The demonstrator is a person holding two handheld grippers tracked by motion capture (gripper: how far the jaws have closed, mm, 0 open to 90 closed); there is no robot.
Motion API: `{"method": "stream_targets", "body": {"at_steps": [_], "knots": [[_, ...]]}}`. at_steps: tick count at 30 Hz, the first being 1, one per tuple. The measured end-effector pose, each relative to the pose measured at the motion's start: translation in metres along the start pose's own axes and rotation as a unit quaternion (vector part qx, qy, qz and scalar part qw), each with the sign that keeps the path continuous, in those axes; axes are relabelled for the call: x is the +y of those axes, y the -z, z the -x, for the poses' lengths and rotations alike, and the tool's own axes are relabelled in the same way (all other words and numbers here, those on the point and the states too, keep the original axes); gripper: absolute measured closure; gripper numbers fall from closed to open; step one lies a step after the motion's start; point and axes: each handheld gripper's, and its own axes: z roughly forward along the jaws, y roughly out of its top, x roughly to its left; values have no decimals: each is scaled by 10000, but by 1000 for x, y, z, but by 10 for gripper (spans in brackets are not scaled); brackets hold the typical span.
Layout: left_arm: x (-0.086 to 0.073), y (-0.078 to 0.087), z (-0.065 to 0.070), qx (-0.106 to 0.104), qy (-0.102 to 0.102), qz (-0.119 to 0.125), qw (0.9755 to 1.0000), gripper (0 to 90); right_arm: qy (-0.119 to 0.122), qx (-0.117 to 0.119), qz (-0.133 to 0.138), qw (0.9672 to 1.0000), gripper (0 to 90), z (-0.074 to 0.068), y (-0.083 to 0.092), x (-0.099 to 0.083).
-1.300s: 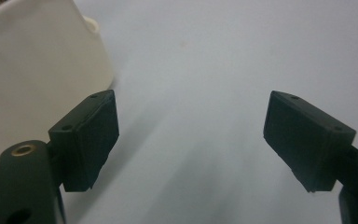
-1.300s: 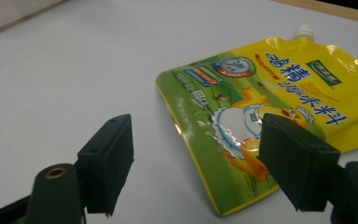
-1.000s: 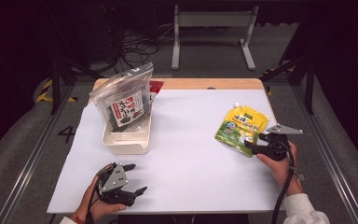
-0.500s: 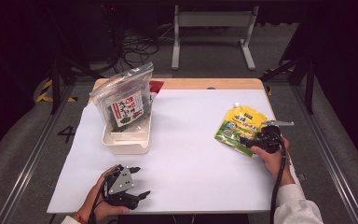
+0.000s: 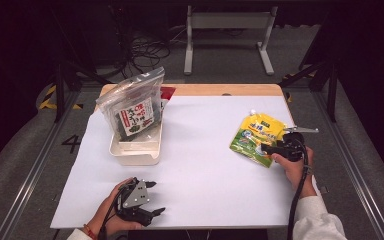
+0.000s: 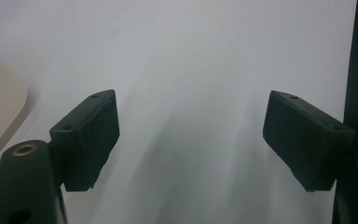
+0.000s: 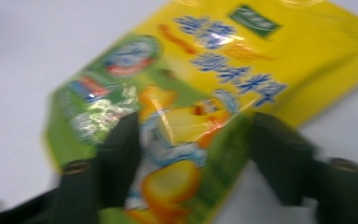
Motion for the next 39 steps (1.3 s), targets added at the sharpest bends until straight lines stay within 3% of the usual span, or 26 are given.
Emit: {"method": "stream_targets", "body": {"at_steps": [1, 3, 4, 8, 12, 16, 18, 21, 25, 27, 33, 39], "knots": [[-1, 1, -1, -16, 25, 7, 10000, 193, 0, 0, 0, 10000, 253, 0, 0, 0], [-3, 2, -2, -28, 124, 53, 9999, 193, -493, 271, 138, 9983, 258, 11, -4, -3], [-3, 2, -1, -14, 136, 45, 9999, 191, -556, 270, 194, 9979, 243, 13, -5, -1], [-3, 2, 0, -22, 110, 63, 9999, 189, -542, 167, 179, 9982, 187, 10, -11, 2], [-3, 3, 0, -59, 127, 52, 9999, 189, -439, -65, -36, 9990, 157, 1, -18, 10], [-2, 2, 0, -74, 78, 30, 9999, 189, -425, -101, -52, 9990, 259, 1, -18, 10], [-1, 1, -1, -110, 124, 72, 9998, 189, -397, -74, -24, 9992, 377, 4, -17, 10], [0, -2, -2, -148, 90, 27, 9998, 189, -314, -60, -65, 9995, 482, 6, -17, 11], [1, -4, -3, -198, 85, -21, 9998, 189, -225, 122, -10, 9997, 656, 8, -17, 11], [1, -5, -4, -215, 78, -38, 9997, 189, -417, 395, 44, 9983, 726, 12, -19, 10], [2, -5, -5, -257, 117, 33, 9996, 189, -623, 702, 148, 9955, 797, 16, -20, 8], [2, -3, -7, -238, 269, 189, 9992, 186, -390, 997, 289, 9938, 819, 1, -15, 5]]}}
